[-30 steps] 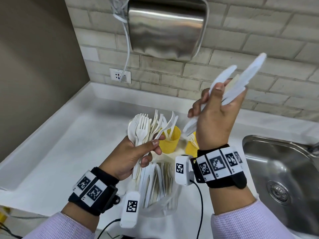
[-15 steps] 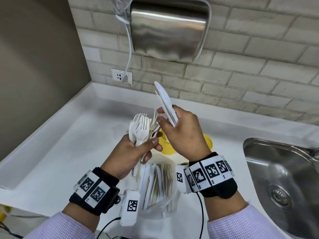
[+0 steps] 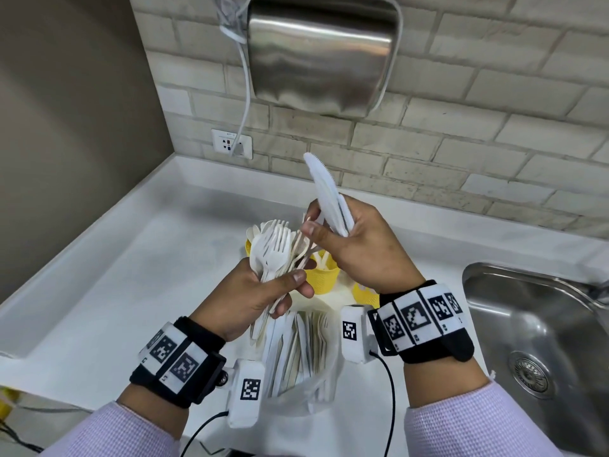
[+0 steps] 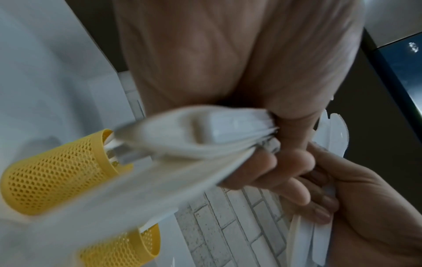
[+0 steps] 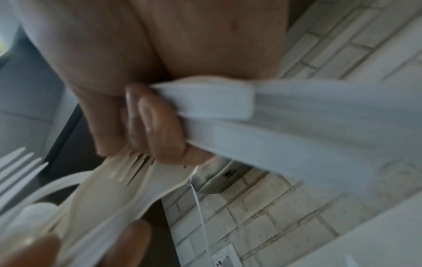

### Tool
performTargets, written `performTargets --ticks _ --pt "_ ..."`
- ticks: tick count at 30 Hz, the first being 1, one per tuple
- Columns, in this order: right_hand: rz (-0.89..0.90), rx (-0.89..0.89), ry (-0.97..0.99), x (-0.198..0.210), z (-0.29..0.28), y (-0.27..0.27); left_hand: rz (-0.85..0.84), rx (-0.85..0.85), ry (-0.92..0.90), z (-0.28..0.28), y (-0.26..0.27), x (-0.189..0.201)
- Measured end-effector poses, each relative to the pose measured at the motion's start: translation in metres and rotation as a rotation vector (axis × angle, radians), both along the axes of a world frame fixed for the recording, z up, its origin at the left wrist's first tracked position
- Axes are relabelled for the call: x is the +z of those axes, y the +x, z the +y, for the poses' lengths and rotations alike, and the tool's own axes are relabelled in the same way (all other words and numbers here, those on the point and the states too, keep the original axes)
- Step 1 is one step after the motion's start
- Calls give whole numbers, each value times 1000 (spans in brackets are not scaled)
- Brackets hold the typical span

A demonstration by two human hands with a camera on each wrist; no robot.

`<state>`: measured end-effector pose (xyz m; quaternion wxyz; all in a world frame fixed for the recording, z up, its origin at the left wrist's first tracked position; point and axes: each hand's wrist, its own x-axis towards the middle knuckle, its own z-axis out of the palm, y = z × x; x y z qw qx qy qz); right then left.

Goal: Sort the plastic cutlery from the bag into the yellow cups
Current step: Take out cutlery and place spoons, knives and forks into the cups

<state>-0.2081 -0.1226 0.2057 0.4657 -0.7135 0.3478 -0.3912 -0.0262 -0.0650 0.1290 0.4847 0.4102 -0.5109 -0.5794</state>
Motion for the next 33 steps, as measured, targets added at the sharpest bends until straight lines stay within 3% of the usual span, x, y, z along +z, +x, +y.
performTargets --ticks 6,8,14,17,24,30,33 --pt "-296 -165 100 6 -1 -2 -29 -16 -3 4 -2 -2" --pt "-309 -170 117 9 -1 -5 -42 -20 -5 5 -4 -1" --pt "186 -14 -108 7 9 -15 -73 -14 -17 7 -5 4" --pt "204 -90 -172 3 9 -16 -73 -17 -11 8 -6 4" --pt "-155 -416 -95 0 2 -15 -132 -16 -3 10 -9 0" --pt "-497 -498 -23 7 -2 -22 -149 -16 -31 11 -7 1" --pt "-782 -531 89 9 -2 -22 -152 -10 -42 11 -6 4"
